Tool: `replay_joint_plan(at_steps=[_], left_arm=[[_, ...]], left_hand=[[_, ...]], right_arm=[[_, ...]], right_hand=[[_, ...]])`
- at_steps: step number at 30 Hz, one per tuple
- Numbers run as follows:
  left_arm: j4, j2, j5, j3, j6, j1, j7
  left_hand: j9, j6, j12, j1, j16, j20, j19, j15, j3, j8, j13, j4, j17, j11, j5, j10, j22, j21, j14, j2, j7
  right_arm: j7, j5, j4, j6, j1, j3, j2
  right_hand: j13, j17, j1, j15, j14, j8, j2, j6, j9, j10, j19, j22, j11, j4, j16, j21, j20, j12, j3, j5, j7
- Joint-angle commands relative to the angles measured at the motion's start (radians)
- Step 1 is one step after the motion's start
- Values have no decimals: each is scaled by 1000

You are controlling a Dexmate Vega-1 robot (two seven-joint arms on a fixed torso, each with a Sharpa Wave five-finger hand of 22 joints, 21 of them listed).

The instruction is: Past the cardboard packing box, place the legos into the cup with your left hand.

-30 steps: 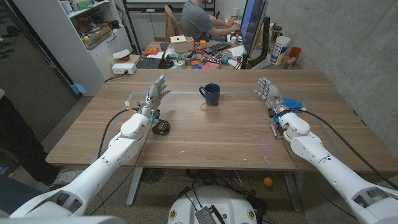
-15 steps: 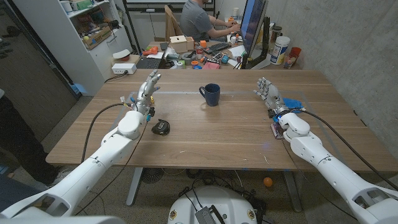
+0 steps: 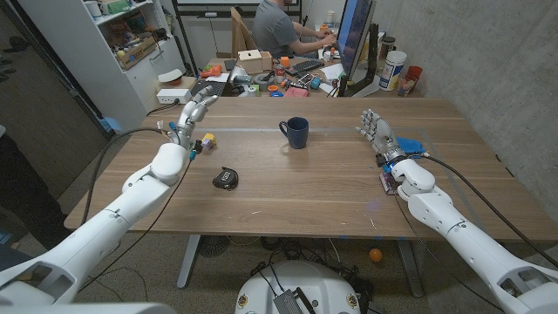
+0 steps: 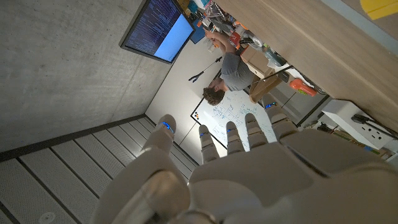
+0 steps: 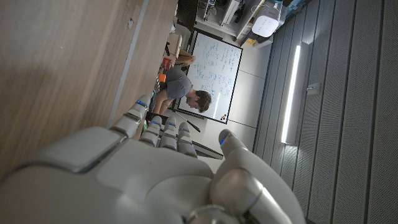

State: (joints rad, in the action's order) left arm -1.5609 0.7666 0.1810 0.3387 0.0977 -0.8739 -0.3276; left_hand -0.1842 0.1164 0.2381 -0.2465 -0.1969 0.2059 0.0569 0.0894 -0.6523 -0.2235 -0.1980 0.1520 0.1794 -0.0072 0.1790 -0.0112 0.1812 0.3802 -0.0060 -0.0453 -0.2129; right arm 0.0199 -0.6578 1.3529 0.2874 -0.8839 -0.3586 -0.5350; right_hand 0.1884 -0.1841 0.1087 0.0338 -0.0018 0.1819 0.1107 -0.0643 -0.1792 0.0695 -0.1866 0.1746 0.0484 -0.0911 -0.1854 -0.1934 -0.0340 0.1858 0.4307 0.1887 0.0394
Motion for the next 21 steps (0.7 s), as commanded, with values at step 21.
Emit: replay_joint_plan(at_steps=[21], left_arm=[[-235, 282, -426, 63, -493, 120, 79]], left_hand=[[-6, -143, -19, -135, 6, 6, 60, -3, 4, 36, -10, 35, 6, -5, -2, -54, 3, -18, -1, 60, -6]], right_arm=[[-26, 8, 17, -2, -13, -1, 8]], right_hand=[[2, -2, 0, 10, -1, 7, -5, -9, -3, 10, -10, 3, 2, -1, -7, -8, -1, 9, 4, 5, 1]])
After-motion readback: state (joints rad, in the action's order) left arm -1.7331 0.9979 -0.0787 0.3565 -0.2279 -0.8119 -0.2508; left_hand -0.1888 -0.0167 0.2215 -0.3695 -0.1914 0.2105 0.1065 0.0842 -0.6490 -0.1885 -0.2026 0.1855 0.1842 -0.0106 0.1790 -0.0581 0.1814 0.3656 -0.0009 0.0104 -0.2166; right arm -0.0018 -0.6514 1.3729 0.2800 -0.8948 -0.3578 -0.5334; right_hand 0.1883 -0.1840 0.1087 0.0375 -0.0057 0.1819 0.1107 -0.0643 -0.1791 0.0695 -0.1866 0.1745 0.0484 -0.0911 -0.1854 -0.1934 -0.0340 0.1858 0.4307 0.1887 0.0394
